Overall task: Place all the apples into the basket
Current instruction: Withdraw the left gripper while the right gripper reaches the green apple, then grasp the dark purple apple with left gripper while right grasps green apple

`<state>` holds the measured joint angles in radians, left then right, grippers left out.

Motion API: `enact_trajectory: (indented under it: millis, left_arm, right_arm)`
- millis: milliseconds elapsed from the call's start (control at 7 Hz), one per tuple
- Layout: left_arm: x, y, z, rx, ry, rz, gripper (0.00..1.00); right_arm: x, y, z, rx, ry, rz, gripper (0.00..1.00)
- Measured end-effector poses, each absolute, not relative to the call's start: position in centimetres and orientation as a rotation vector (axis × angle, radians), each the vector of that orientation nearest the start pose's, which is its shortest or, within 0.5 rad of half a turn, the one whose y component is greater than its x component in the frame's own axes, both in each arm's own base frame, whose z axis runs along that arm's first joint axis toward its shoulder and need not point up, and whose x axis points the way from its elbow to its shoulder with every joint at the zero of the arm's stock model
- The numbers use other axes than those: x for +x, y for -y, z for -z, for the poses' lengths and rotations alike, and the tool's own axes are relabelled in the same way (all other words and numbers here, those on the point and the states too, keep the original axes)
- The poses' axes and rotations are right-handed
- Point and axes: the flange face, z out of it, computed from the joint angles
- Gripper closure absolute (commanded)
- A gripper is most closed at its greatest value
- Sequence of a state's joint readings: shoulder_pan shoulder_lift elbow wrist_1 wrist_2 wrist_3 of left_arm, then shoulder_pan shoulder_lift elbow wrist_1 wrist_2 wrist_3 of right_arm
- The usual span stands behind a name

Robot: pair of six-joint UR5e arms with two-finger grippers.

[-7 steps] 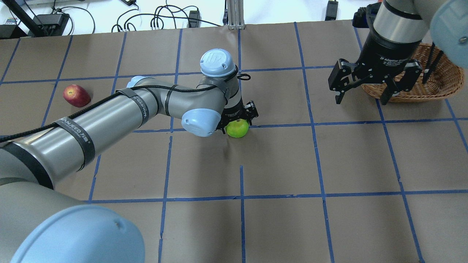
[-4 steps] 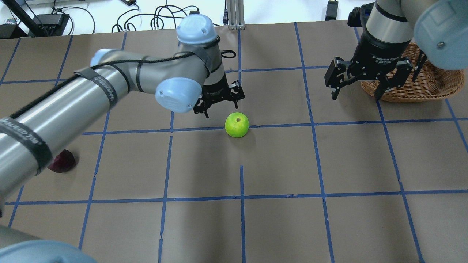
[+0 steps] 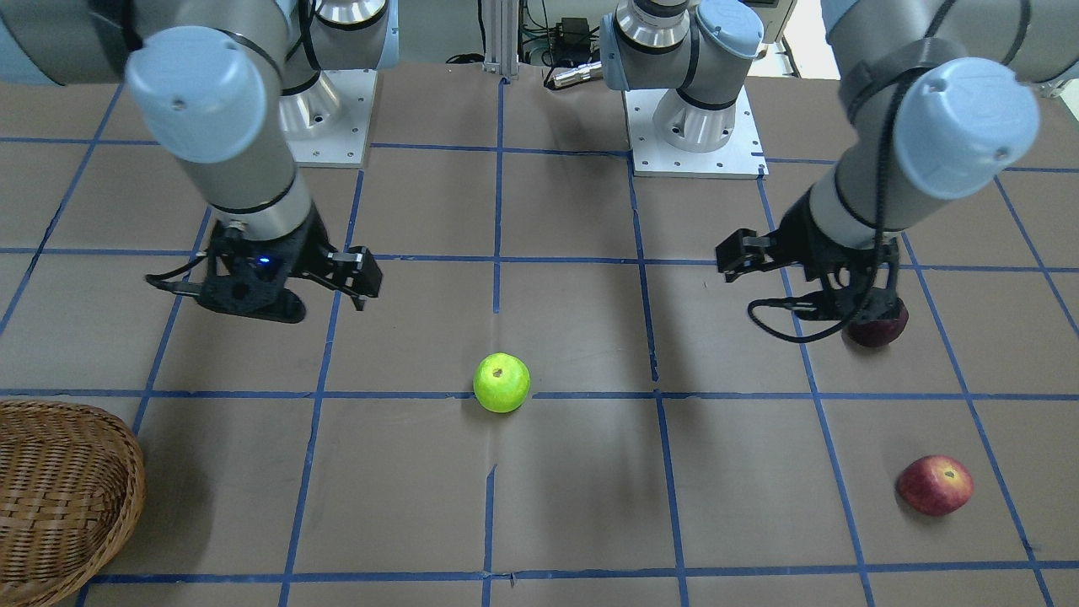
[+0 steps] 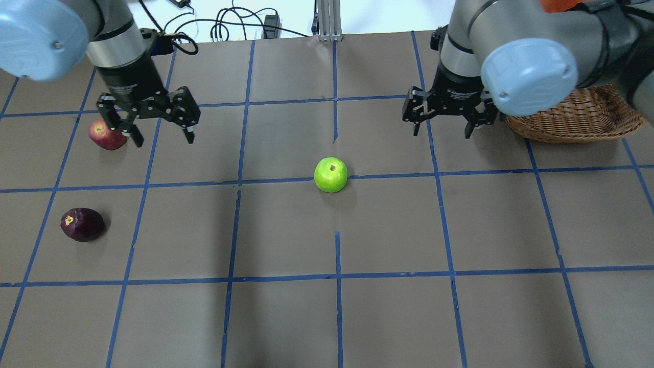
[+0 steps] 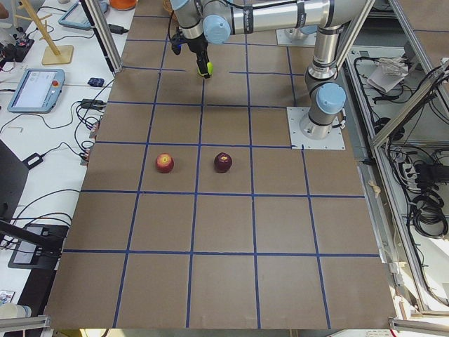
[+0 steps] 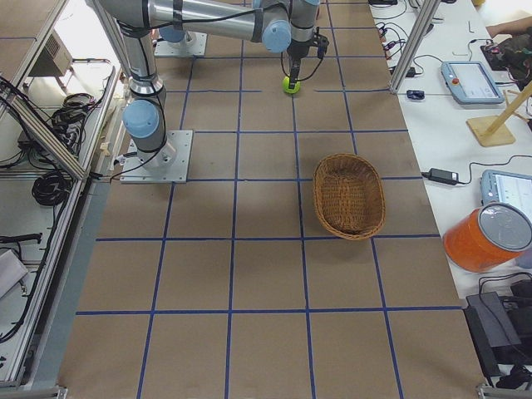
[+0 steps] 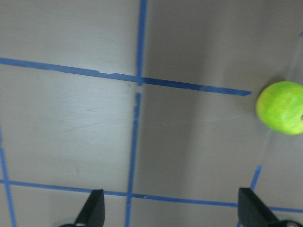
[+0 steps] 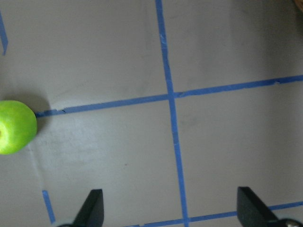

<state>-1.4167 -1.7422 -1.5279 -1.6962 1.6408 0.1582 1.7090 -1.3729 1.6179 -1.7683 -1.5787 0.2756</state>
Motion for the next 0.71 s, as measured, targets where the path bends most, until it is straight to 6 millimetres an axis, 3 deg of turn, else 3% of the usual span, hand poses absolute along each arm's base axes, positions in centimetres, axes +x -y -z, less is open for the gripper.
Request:
enact_trajectory:
  millis: [286, 429, 571, 714]
  left_arm:
    - [6.8, 52.8, -36.8, 0.196, -3.076, -0.339, 0.00]
    - [12.5, 51.5, -34.1, 0.282, -3.075, -0.278, 0.00]
    - [17.0, 49.9, -31.0, 0.338, -3.069, -0.230, 0.00]
    - [19.2, 48.4, -27.9, 0.356, -3.062, -0.197, 0.00]
  right_arm:
    - [30.3, 52.8, -33.6, 0.183, -3.144, -0.023, 0.00]
    - [33.7, 52.8, -30.9, 0.167, -3.131, -0.002, 0.00]
    - [35.9, 53.0, -28.5, 0.153, -3.106, -0.003, 0.00]
    - [37.0, 53.3, -26.3, 0.149, -3.089, -0.024, 0.00]
